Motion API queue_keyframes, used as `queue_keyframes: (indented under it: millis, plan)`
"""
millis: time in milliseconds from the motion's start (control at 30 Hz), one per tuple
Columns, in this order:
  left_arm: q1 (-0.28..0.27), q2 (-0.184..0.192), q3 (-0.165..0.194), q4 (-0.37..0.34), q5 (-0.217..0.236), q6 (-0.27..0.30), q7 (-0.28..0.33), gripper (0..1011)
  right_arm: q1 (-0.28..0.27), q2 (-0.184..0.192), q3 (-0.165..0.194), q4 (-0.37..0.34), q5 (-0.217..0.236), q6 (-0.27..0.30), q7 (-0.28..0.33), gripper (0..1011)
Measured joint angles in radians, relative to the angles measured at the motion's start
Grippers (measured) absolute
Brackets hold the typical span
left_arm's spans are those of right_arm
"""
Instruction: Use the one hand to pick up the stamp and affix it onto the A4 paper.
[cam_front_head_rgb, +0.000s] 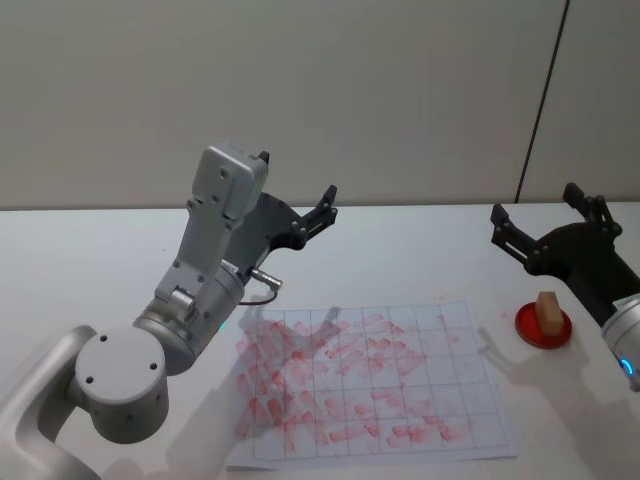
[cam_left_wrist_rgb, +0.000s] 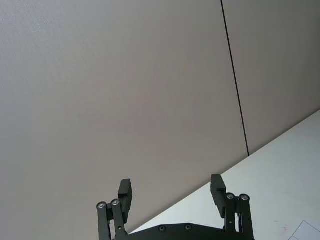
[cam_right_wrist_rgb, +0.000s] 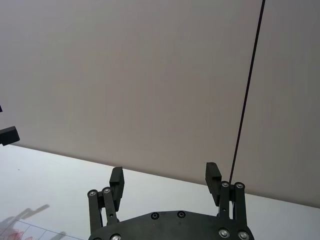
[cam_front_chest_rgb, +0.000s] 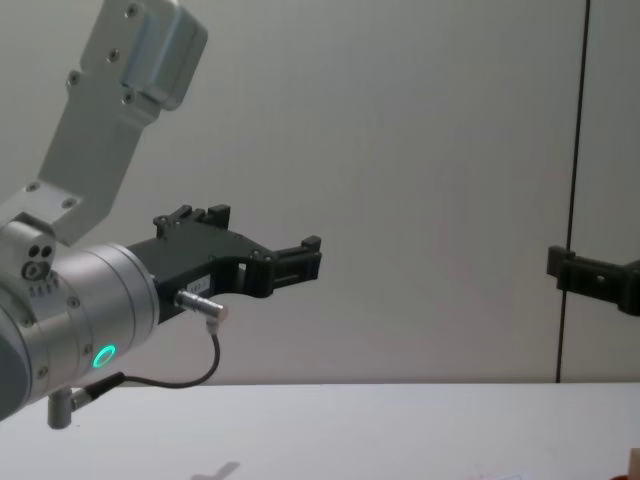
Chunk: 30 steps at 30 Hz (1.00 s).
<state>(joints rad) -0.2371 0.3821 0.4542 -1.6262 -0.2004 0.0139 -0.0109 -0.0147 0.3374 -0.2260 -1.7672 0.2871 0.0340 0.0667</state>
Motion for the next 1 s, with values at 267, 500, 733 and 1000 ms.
queue_keyframes:
  millis: [267, 500, 733, 1000]
  plan:
    - [0.0, 0.0, 0.0, 0.0, 0.0, 0.0, 0.0, 1001, 0.0, 0.0, 0.0, 0.0, 0.0, 0.0, 0.0, 1001]
    - [0.0, 0.0, 0.0, 0.0, 0.0, 0.0, 0.0, 1001, 0.0, 0.0, 0.0, 0.0, 0.0, 0.0, 0.0, 1001]
    - [0.0, 0.0, 0.0, 0.0, 0.0, 0.0, 0.0, 1001, 0.0, 0.0, 0.0, 0.0, 0.0, 0.0, 0.0, 1001]
    - [0.0, 0.0, 0.0, 0.0, 0.0, 0.0, 0.0, 1001, 0.0, 0.0, 0.0, 0.001, 0.0, 0.001, 0.0, 1001]
